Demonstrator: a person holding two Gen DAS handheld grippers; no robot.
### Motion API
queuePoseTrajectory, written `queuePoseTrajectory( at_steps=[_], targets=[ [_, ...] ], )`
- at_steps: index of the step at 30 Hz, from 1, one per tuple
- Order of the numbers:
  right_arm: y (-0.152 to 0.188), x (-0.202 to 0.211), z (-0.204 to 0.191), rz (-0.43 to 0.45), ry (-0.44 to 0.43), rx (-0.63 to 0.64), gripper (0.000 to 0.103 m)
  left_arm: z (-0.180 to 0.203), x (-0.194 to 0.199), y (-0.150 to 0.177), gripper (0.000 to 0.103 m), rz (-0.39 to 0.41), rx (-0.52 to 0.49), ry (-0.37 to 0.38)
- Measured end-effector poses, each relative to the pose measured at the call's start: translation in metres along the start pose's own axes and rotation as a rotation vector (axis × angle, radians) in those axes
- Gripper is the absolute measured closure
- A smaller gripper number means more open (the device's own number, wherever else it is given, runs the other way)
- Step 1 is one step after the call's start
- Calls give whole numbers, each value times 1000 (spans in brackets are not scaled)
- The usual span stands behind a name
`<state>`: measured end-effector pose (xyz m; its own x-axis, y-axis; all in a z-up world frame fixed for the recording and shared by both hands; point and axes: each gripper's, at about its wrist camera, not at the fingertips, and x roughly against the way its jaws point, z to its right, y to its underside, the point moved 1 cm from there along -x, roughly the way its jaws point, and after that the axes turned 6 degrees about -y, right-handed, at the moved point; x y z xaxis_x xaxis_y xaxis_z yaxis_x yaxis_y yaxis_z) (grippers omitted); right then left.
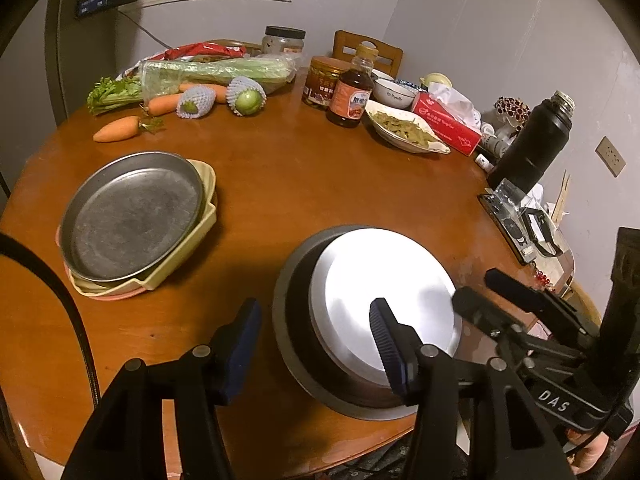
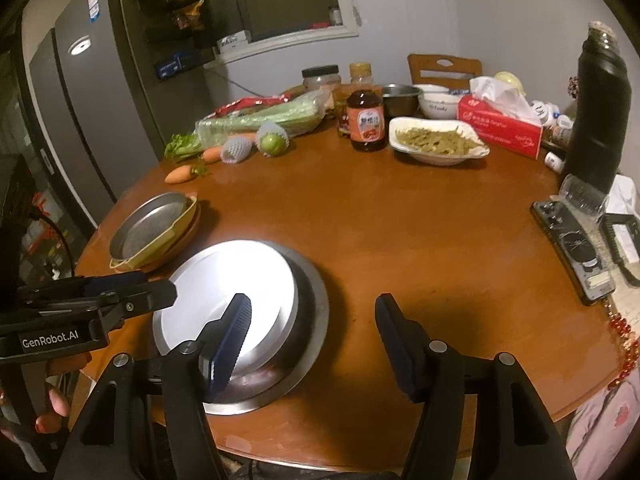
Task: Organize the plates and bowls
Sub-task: 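Grasp the rim of the steel bowl holding the plates with the left gripper, then lift the steel bowl with the left gripper and carry it over the grey pan stack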
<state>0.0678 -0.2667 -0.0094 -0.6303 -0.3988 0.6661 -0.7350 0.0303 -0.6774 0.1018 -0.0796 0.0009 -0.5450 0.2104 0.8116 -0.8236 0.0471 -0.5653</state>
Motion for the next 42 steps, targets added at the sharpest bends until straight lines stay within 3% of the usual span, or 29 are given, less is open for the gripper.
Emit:
queuePoseTrajectory(
  at_steps=[29,42],
  targets=[
    [14,-36,1,-93,-62,-90,36,-4,-27,4,43,-25,6,-6],
    [14,-37,2,-98,-62,-86,36,-8,-3,0,43,26,23,31]
  ],
)
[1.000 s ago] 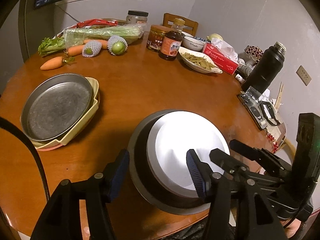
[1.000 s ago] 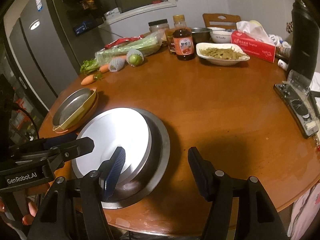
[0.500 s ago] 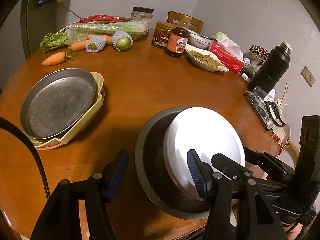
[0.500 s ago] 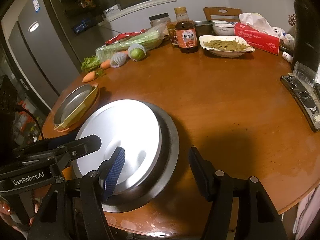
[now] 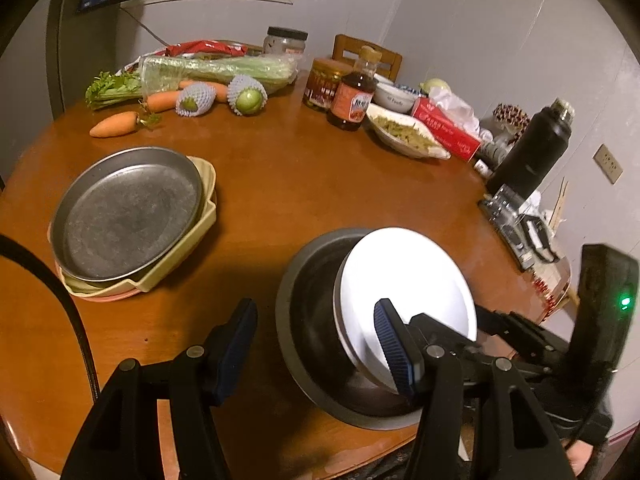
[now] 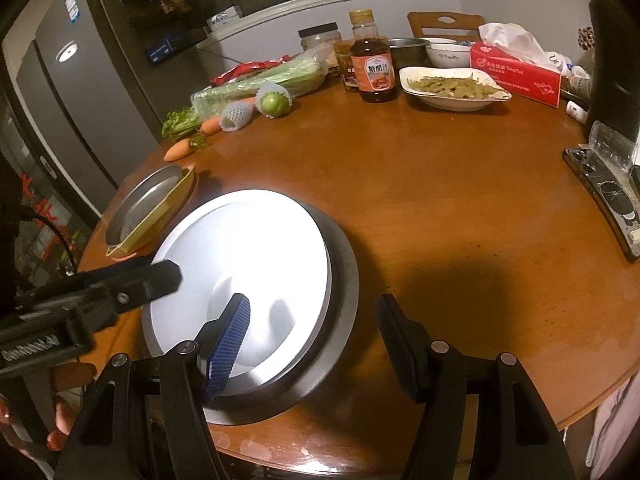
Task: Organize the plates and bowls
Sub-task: 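Lift the steel bowl with the left gripper and carry it over the grey pan stack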
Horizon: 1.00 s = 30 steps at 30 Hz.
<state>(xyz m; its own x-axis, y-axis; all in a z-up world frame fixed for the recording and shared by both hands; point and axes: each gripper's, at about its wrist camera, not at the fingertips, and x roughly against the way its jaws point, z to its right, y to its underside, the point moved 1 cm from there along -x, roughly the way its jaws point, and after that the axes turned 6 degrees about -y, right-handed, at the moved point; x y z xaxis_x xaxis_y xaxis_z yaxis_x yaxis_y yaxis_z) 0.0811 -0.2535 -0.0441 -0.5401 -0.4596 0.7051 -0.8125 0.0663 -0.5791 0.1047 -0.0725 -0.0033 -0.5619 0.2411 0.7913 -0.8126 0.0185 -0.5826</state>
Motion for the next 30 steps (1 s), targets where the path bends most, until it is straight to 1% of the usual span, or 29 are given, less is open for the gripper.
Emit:
queuePoseTrajectory(
  at_steps=[2,4,10,14,19,21,24,25,26,27,28,30],
  targets=[
    [0,0,-1,1,1,2,36,2,4,-2,43,13,-3,18],
    [0,1,-3,3,0,6,36,5,3,-3,41,8,-6,27],
    [-1,-1,-6,2,-6,15,36,4,-17,-2,41,-35,2,3],
    [0,-5,-4,-9,-12,2,36,5,-29,1,41,-63,-6,-33],
    [2,-12,-4,-29,-15,0,36,5,-38,3,41,-83,-7,-25],
    [3,-15,-3,-38,-25,-4,36,5,-41,4,41,-93,1,-10],
    [5,-17,-4,-39,-40,1,36,4,-44,6,43,-103,12,12],
    [6,-18,-5,-40,-44,3,36,4,-45,7,46,-105,14,21],
    [6,-19,-5,-39,-46,7,37,5,-45,7,48,-105,12,27],
    [7,-19,-7,-36,-48,12,41,5,-45,7,51,-104,12,31],
    [7,-19,-9,-31,-59,19,43,6,-45,8,51,-100,6,25],
    [7,-19,-12,-30,-49,31,44,8,-44,9,51,-89,-3,15]
  ],
)
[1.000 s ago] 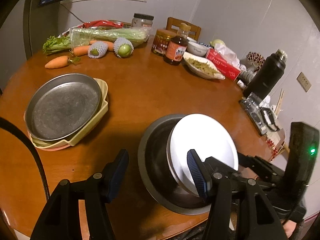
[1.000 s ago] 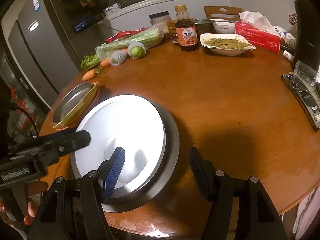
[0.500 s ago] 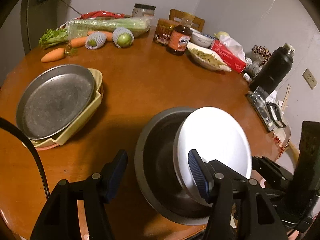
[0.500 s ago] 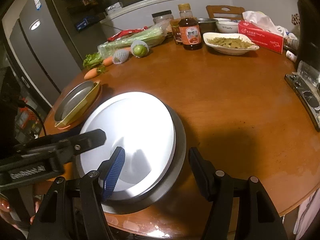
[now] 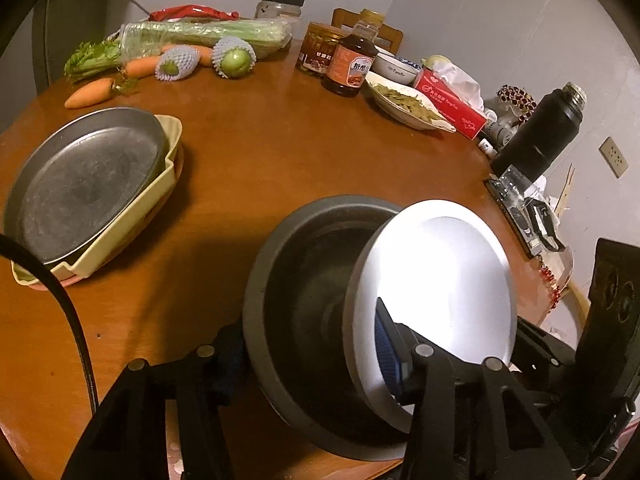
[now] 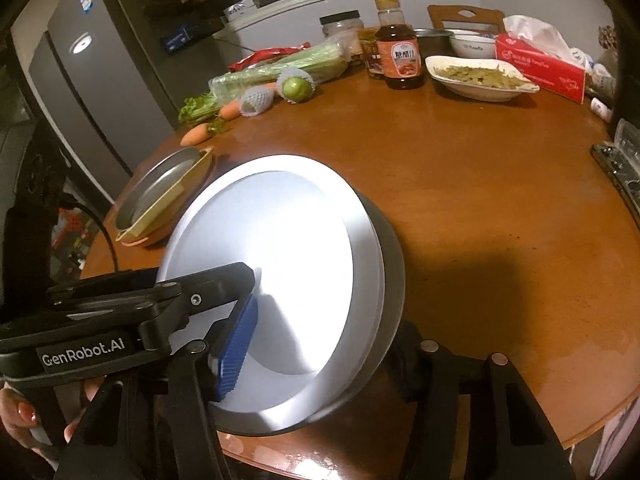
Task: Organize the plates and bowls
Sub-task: 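Lift the steel bowl with the left gripper and carry it over the grey pan stack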
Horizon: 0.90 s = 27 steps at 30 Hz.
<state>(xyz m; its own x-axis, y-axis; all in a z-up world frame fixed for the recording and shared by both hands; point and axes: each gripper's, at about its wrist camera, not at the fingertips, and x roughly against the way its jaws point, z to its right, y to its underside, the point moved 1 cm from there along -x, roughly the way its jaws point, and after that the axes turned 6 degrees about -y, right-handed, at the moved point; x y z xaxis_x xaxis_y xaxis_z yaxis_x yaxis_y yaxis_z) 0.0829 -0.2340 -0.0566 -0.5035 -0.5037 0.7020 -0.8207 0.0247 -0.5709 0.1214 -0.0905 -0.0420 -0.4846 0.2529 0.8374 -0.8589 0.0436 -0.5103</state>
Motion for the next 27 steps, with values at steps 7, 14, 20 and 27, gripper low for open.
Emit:
queuePoseTrajectory(
  at_steps=[7,14,20,27],
  targets=[
    [-2,-1,-7,1,20,21,45,-1,9,-1,51,33,-9,-18],
    [-13,1,-22,17,0,46,46,-17,30,-6,51,78,19,-19],
    [-27,-1,-47,32,-22,91,47,-38,50,-11,51,123,52,-42],
    [-41,-12,-80,29,-48,141,47,-67,68,-14,51,162,90,-56]
  ],
)
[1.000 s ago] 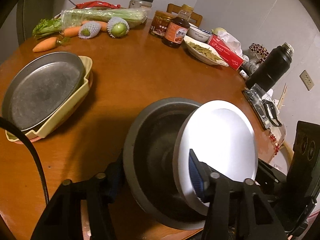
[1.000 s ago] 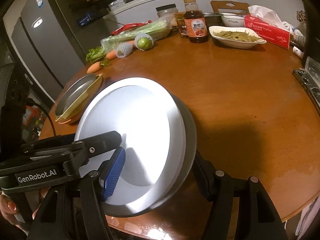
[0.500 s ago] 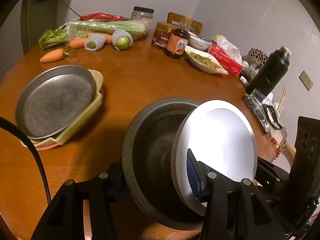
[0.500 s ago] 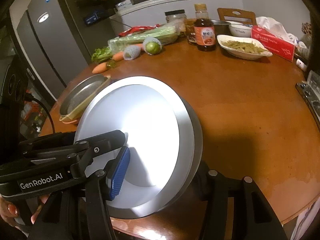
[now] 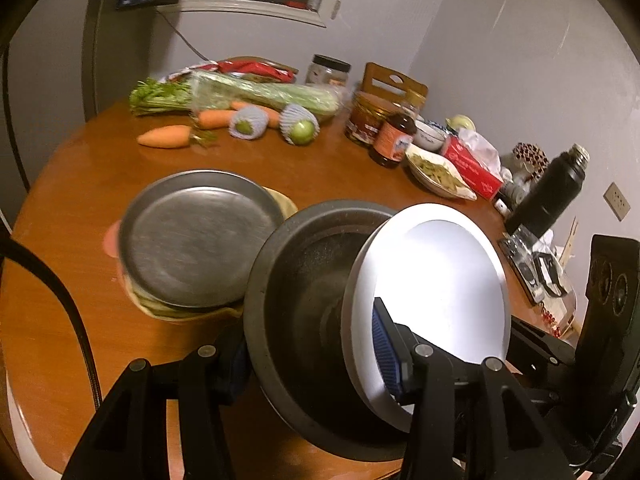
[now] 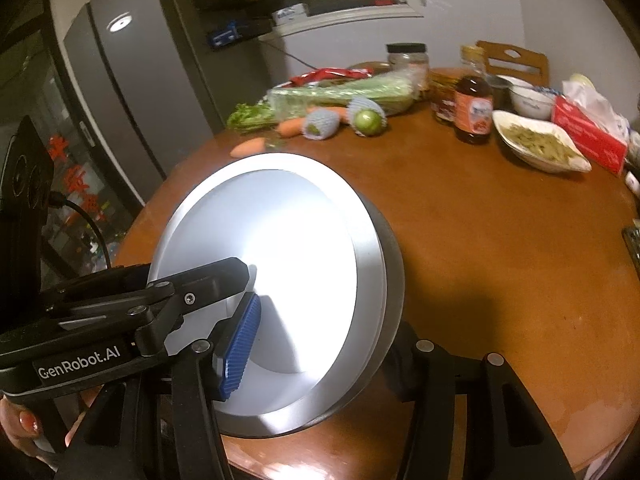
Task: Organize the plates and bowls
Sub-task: 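Lift the steel bowl with the left gripper and carry it over the grey pan stack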
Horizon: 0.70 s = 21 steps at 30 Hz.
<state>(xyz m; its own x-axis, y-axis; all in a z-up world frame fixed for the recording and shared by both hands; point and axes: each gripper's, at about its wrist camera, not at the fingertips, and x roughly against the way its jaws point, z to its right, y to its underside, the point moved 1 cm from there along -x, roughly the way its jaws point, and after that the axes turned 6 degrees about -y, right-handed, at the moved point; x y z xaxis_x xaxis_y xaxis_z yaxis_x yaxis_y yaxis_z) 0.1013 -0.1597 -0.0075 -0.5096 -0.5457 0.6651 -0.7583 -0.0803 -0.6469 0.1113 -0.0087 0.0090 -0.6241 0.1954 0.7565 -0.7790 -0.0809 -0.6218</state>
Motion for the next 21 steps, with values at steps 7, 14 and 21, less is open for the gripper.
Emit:
queuePoseTrajectory(
  at_steps=[7,14,21],
  targets=[
    [-10,-9,-24,6,-2,45,47,-24,9,-5,51,25,27,-7],
    [-17,-19,-37,9,2,67,47,-37,12,-9,51,37,38,-3],
    [-25,-27,-51,24,1,96,47,-51,14,-16,51,51,44,-17]
  ],
)
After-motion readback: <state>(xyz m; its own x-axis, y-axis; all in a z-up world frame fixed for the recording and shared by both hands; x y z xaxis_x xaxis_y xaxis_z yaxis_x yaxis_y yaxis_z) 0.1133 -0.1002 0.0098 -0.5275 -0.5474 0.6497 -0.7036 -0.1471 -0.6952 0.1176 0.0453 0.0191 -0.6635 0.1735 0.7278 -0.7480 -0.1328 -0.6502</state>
